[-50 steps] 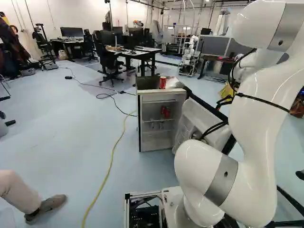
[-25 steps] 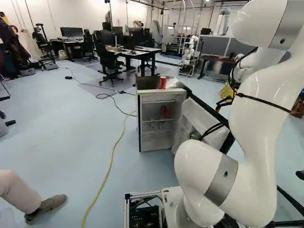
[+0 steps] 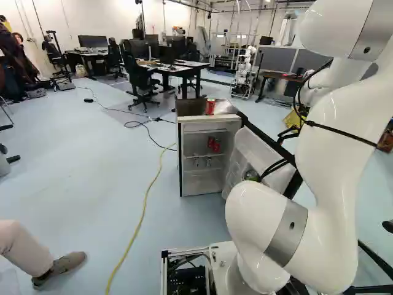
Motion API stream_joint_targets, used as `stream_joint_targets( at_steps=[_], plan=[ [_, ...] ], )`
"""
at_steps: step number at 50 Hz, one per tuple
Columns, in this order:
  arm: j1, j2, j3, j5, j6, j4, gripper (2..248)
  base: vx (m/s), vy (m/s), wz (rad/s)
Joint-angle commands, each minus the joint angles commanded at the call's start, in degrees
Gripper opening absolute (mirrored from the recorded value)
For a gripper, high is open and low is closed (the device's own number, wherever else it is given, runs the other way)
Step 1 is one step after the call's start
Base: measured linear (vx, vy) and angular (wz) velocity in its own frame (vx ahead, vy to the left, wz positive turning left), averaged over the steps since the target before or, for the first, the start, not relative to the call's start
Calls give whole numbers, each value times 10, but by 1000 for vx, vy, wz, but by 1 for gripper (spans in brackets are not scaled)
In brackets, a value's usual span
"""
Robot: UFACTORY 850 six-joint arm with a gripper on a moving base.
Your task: Grab a drink from the fridge
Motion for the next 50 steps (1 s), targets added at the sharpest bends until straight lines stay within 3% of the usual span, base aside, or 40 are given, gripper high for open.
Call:
stream_joint_targets(
  at_steps=[50],
  plan=[
    [34, 64, 88, 0, 0, 0, 247, 0, 0, 0]
  ],
)
